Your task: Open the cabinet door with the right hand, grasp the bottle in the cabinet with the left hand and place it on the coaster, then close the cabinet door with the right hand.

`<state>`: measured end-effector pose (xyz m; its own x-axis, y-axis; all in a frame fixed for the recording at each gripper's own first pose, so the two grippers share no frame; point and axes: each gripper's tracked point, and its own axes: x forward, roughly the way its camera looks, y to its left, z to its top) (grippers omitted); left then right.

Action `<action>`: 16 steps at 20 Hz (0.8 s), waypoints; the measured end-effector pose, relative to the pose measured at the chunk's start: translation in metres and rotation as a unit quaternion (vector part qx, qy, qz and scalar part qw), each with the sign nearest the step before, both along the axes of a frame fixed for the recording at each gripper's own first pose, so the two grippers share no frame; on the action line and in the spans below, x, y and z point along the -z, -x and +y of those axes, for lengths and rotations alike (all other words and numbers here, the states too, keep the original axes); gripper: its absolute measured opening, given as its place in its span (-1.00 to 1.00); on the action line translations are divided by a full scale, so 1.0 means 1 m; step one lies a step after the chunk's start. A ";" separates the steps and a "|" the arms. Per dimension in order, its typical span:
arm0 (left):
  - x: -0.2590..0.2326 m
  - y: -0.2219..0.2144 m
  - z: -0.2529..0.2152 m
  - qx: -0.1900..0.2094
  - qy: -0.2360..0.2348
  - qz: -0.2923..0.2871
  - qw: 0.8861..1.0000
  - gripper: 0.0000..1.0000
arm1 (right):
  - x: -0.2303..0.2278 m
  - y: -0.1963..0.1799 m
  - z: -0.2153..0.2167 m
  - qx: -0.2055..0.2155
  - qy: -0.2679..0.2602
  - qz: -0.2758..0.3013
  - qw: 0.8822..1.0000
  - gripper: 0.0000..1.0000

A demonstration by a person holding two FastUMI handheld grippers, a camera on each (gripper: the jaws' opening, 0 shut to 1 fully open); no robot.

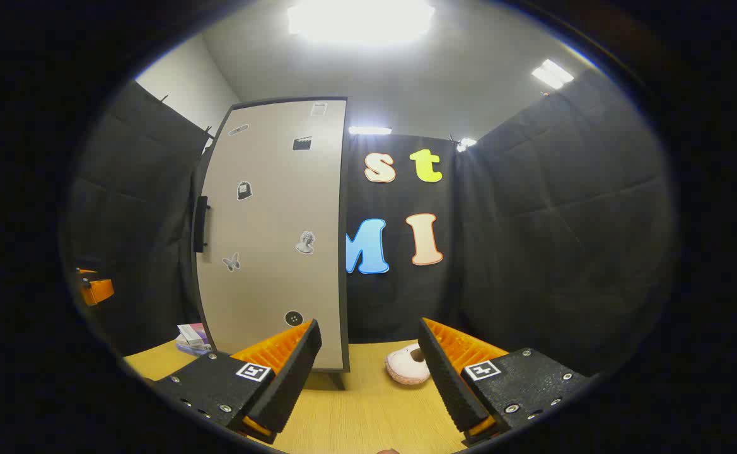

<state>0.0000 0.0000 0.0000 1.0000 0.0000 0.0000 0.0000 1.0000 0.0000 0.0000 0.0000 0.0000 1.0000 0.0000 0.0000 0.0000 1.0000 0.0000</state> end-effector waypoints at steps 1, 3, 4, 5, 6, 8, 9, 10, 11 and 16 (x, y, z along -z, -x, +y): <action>0.000 0.000 -0.001 0.000 0.000 0.001 1.000 0.76 | 0.001 0.000 0.001 -0.002 0.000 0.002 1.000 0.91; 0.001 0.002 -0.003 0.000 0.001 0.004 1.000 0.76 | 0.005 0.000 -0.002 -0.001 -0.003 0.009 1.000 0.91; 0.002 0.003 -0.005 0.000 0.001 0.004 1.000 0.69 | 0.006 0.000 -0.003 0.000 -0.006 0.011 1.000 0.91; 0.001 0.003 -0.006 0.000 0.000 0.003 1.000 0.69 | 0.007 0.000 -0.003 0.000 -0.008 0.011 1.000 0.91; 0.001 0.004 -0.007 0.001 -0.001 0.003 1.000 0.69 | 0.008 0.001 -0.004 0.000 -0.010 0.012 1.000 0.91; 0.001 0.004 -0.009 0.001 -0.003 0.003 1.000 0.76 | 0.009 0.001 -0.005 0.001 -0.010 0.012 1.000 0.91; 0.001 0.004 -0.010 0.003 -0.004 0.004 1.000 0.68 | 0.009 0.001 -0.006 0.002 -0.010 0.013 1.000 0.91; 0.001 0.005 -0.012 0.004 -0.003 0.004 1.000 0.76 | 0.009 0.002 -0.007 0.003 -0.010 0.013 1.000 0.91; 0.001 0.005 -0.013 0.005 -0.003 0.005 1.000 0.76 | 0.010 0.003 -0.007 0.003 -0.011 0.013 1.000 0.91; 0.000 0.007 -0.015 0.008 -0.004 0.005 1.000 0.68 | 0.011 0.004 -0.006 0.002 -0.010 0.011 1.000 0.91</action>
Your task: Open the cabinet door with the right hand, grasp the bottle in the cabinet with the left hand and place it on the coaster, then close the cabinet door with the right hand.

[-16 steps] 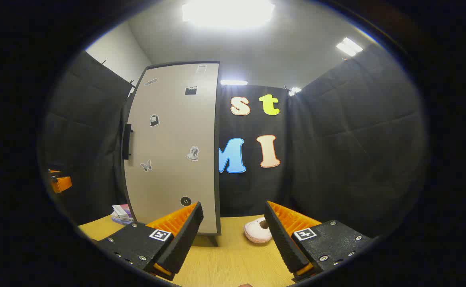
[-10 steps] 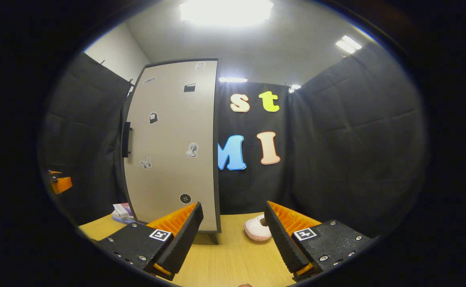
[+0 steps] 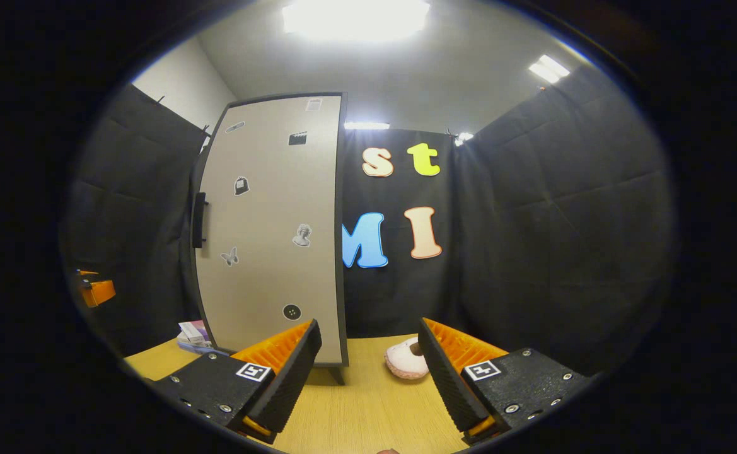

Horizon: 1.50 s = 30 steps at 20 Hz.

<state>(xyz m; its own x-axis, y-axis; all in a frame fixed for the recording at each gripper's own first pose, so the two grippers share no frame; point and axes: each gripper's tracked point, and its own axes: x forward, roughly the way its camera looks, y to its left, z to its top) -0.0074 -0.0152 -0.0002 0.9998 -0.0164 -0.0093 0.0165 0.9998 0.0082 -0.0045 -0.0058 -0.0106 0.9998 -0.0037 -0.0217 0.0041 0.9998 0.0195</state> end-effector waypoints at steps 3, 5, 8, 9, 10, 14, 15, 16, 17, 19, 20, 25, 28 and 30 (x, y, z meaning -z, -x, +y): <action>-0.005 0.001 0.000 0.000 0.001 -0.004 1.000 0.68 | 0.000 -0.002 0.003 0.001 -0.004 0.003 1.000 0.91; -0.007 0.005 0.002 -0.001 0.002 -0.005 1.000 0.68 | 0.002 -0.003 0.005 0.001 -0.007 0.008 1.000 0.91; -0.006 0.008 0.008 -0.005 0.004 -0.007 1.000 0.68 | -0.003 -0.010 0.015 -0.005 -0.013 0.004 1.000 0.91; -0.006 0.009 0.012 -0.008 0.005 -0.006 1.000 0.68 | -0.006 -0.012 0.020 -0.008 -0.014 0.001 1.000 0.90; -0.006 0.012 0.015 -0.011 0.006 -0.006 1.000 0.68 | -0.010 -0.015 0.025 -0.012 -0.015 -0.003 1.000 0.91; -0.009 0.022 0.032 -0.026 0.003 -0.008 1.000 0.68 | -0.027 -0.032 0.054 -0.036 -0.017 -0.020 0.999 0.90; -0.010 0.025 0.037 -0.030 0.003 -0.009 1.000 0.68 | -0.031 -0.036 0.061 -0.042 -0.018 -0.023 0.999 0.90; -0.010 0.028 0.042 -0.035 0.004 -0.009 0.999 0.76 | -0.035 -0.041 0.070 -0.049 -0.019 -0.027 0.998 0.90; -0.011 0.030 0.048 -0.040 0.005 -0.009 0.999 0.76 | -0.037 -0.045 0.077 -0.055 -0.020 -0.029 0.998 0.90; -0.010 0.036 0.061 -0.052 0.004 -0.009 0.999 0.76 | -0.042 -0.055 0.095 -0.069 -0.022 -0.031 0.997 0.90; -0.009 0.039 0.067 -0.056 0.002 -0.009 0.998 0.76 | -0.045 -0.059 0.103 -0.074 -0.022 -0.033 0.996 0.90; -0.008 0.049 0.097 -0.080 0.000 -0.006 0.997 0.76 | -0.063 -0.080 0.147 -0.104 -0.024 -0.046 0.993 0.90; -0.008 0.056 0.111 -0.092 -0.004 -0.008 0.996 0.68 | -0.071 -0.096 0.175 -0.124 -0.031 -0.044 0.991 0.90; -0.007 0.059 0.120 -0.098 -0.008 -0.007 0.995 0.76 | -0.078 -0.106 0.191 -0.131 -0.033 -0.046 0.990 0.90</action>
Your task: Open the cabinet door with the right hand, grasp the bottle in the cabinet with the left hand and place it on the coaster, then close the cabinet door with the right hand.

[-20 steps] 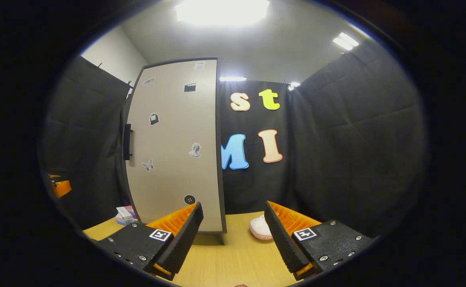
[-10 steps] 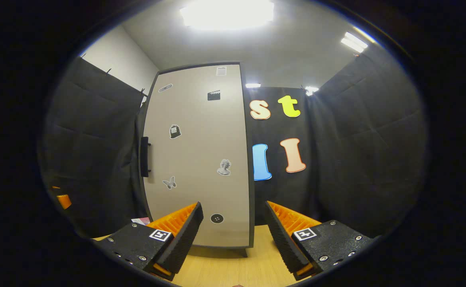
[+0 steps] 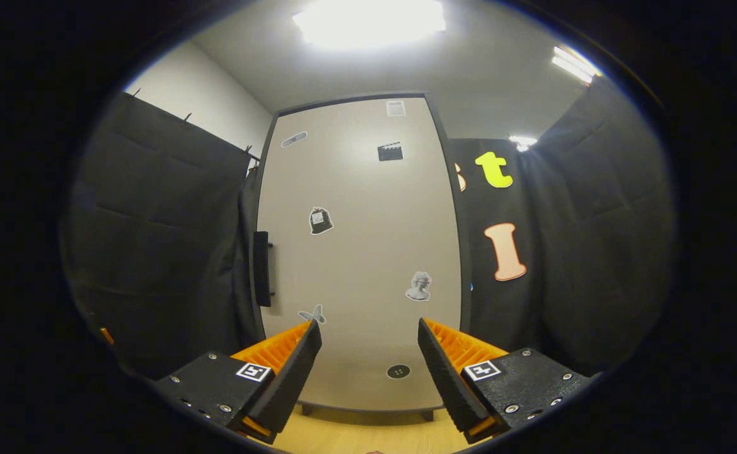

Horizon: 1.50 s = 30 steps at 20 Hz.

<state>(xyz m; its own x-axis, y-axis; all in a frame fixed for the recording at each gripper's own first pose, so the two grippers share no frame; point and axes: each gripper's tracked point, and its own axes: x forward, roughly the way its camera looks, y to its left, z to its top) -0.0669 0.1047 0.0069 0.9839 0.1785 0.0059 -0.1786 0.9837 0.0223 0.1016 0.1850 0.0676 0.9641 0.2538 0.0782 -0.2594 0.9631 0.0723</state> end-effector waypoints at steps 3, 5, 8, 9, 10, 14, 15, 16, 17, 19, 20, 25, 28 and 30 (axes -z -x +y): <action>0.000 0.006 0.014 -0.011 -0.007 -0.001 1.000 0.68 | -0.013 -0.015 0.026 -0.011 0.002 -0.009 1.000 0.91; 0.001 0.008 0.023 -0.017 -0.010 0.000 1.000 0.68 | -0.022 -0.024 0.045 -0.021 0.004 -0.015 1.000 0.90; 0.004 0.013 0.039 -0.028 -0.011 0.002 1.000 0.68 | -0.035 -0.035 0.074 -0.034 0.009 -0.028 0.999 0.90; 0.005 0.013 0.043 -0.031 -0.010 0.003 0.999 0.76 | -0.039 -0.038 0.085 -0.038 0.009 -0.031 0.999 0.90; 0.008 0.013 0.048 -0.035 -0.009 0.003 0.999 0.76 | -0.041 -0.041 0.095 -0.043 0.009 -0.032 0.999 0.90; 0.014 0.019 0.069 -0.051 -0.009 0.006 0.999 0.76 | -0.042 -0.058 0.132 -0.051 0.013 -0.021 0.998 0.90; 0.015 0.020 0.074 -0.054 -0.008 0.006 0.998 0.68 | -0.042 -0.062 0.141 -0.054 0.015 -0.020 0.998 0.91; 0.018 0.020 0.078 -0.057 -0.005 0.007 0.998 0.76 | -0.042 -0.066 0.150 -0.057 0.018 -0.020 0.998 0.91; 0.019 0.020 0.082 -0.059 -0.003 0.010 0.998 0.76 | -0.042 -0.070 0.157 -0.059 0.020 -0.019 0.998 0.91; 0.025 0.022 0.092 -0.066 -0.001 0.013 0.998 0.68 | -0.042 -0.080 0.170 -0.056 0.022 -0.016 0.998 0.89; 0.026 0.023 0.096 -0.070 0.000 0.014 0.997 0.68 | -0.042 -0.085 0.175 -0.054 0.021 -0.014 0.998 0.89; 0.033 0.028 0.113 -0.081 0.000 0.019 0.996 0.68 | -0.031 -0.112 0.195 -0.043 0.032 0.015 0.998 0.58; 0.035 0.030 0.119 -0.085 0.000 0.020 0.996 0.77 | -0.020 -0.119 0.202 -0.036 0.030 0.050 0.998 0.34; 0.037 0.031 0.121 -0.085 0.003 0.022 0.996 0.76 | -0.017 -0.121 0.208 -0.038 0.030 0.059 0.997 0.14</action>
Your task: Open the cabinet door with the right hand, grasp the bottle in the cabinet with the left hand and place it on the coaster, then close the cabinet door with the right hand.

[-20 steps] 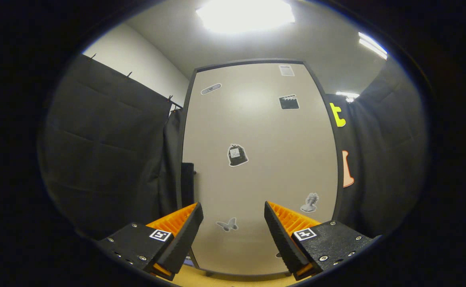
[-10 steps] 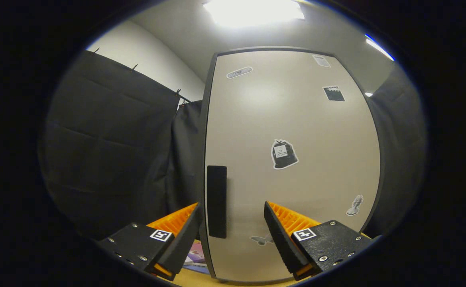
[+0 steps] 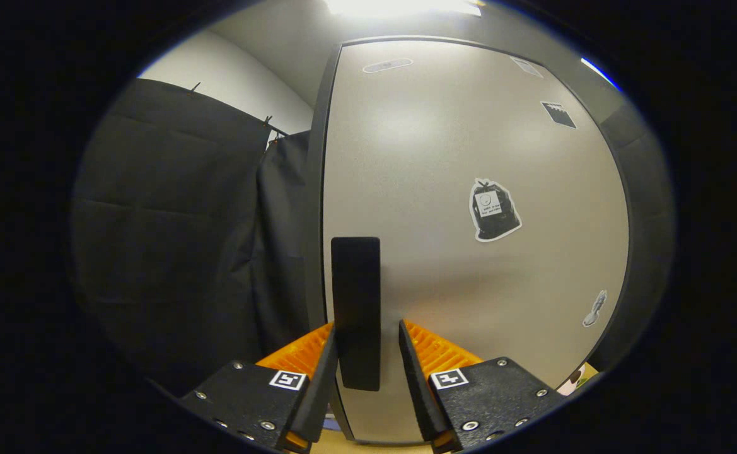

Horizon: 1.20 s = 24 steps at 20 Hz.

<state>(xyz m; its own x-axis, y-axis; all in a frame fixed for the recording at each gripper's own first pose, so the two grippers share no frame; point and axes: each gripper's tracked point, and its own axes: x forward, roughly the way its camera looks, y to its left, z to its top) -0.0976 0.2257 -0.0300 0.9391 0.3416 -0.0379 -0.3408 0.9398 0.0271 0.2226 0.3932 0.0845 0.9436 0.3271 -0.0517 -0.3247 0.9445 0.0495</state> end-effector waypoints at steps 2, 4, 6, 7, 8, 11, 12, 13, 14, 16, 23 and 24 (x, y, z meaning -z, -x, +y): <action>0.001 0.000 0.001 0.001 0.005 0.000 1.000 0.76 | -0.001 0.002 0.003 0.000 0.000 0.004 1.000 -0.16; 0.000 0.000 0.001 0.005 0.007 -0.003 1.000 0.76 | 0.002 0.002 0.003 -0.006 -0.005 0.024 1.000 -0.43; -0.001 -0.001 -0.001 0.010 0.008 -0.007 1.000 0.76 | 0.003 0.003 0.003 -0.016 -0.001 0.041 0.999 -0.58; -0.002 -0.001 -0.002 0.013 0.009 -0.008 1.000 0.76 | 0.003 0.004 0.002 -0.020 0.003 0.041 0.999 -0.61; -0.002 -0.003 -0.004 0.016 0.010 -0.009 1.000 0.77 | 0.003 0.006 0.002 -0.024 0.004 0.042 0.999 -0.60; -0.003 -0.007 -0.012 0.028 0.011 -0.012 0.999 0.76 | 0.003 0.011 0.000 -0.040 0.003 0.046 0.998 -0.61; -0.003 -0.008 -0.018 0.034 0.010 -0.012 0.999 0.69 | 0.003 0.012 0.000 -0.046 0.002 0.047 0.998 -0.61; -0.005 -0.008 -0.021 0.038 0.010 -0.012 0.999 0.69 | 0.003 0.013 0.000 -0.051 0.000 0.048 0.998 -0.61; -0.006 -0.010 -0.026 0.042 0.012 -0.012 0.999 0.69 | 0.004 0.014 -0.001 -0.057 -0.001 0.049 0.997 -0.61; -0.010 -0.010 -0.037 0.051 0.017 -0.015 0.998 0.68 | 0.003 0.019 -0.004 -0.067 -0.001 0.048 0.997 -0.60; -0.037 -0.005 -0.081 0.069 0.001 -0.033 0.997 0.76 | -0.001 0.037 -0.013 -0.110 0.001 0.051 0.993 -0.60; -0.037 -0.003 -0.087 0.070 -0.001 -0.033 0.997 0.76 | 0.000 0.038 -0.015 -0.114 0.002 0.051 0.992 -0.61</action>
